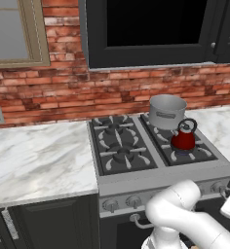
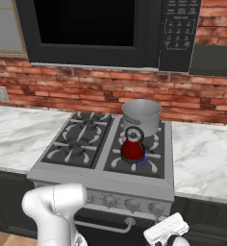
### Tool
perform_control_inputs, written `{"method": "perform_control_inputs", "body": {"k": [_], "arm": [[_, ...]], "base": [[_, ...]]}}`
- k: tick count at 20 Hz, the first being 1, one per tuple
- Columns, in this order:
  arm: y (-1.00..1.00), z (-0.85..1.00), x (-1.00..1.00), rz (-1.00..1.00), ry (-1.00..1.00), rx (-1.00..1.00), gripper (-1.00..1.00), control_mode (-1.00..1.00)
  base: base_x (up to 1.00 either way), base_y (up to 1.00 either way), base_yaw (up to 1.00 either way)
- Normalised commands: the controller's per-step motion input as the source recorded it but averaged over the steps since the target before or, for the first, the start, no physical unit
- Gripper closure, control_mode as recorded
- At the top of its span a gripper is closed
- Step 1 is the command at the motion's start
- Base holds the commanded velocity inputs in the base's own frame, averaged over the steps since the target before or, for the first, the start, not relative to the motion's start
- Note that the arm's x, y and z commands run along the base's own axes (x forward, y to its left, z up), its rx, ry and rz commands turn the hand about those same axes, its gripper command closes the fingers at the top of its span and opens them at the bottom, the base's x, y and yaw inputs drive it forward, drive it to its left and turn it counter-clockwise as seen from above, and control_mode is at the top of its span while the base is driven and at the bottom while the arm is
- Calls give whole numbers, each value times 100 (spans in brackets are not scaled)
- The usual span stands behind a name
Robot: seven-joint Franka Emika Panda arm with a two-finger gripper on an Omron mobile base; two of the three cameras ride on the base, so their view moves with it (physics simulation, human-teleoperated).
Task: Pick the kettle from the counter and place it on a stove burner. Then turn the burner on.
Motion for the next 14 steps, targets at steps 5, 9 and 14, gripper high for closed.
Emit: {"method": "perform_control_inputs", "body": {"k": [5,9,14], "arm": [[27,-55,0,49,-8,-28,100,-100],[39,-41,0,30,-14,-25,100,-100],[36,-16,-7,31,-17,-22,100,-100]], "base": [[0,0,0],[0,0,0],[0,0,0]]}}
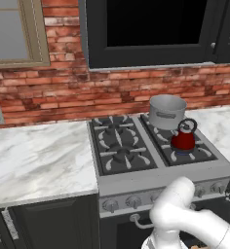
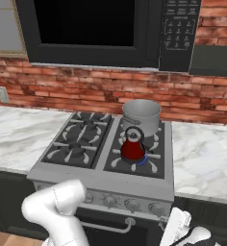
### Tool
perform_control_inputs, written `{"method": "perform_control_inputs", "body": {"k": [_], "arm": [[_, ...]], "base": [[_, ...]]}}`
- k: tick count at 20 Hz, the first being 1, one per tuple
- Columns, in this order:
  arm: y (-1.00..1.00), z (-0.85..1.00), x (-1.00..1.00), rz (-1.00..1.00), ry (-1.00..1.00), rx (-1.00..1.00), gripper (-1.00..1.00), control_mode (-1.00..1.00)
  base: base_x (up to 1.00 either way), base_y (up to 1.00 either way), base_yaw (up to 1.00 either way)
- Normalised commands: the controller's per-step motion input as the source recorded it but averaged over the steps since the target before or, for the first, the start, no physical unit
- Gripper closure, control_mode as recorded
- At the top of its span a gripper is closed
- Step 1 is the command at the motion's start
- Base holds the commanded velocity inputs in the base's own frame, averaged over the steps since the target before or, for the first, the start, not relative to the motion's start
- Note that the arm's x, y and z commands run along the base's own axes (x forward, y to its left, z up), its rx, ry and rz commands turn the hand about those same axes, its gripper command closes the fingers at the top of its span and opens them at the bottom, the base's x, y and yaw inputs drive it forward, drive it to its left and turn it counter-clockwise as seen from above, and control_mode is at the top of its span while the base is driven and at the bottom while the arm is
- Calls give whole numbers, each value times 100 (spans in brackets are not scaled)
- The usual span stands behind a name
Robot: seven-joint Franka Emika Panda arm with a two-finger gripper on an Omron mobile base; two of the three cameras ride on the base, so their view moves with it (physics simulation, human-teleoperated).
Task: Pick the kettle from the counter and place it on a stove burner. Then turn the burner on.
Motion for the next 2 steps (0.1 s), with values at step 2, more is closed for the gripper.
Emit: {"method": "perform_control_inputs", "body": {"k": [2], "arm": [[14,0,-59,30,-19,-9,100,-100]], "base": [[0,0,0]]}}
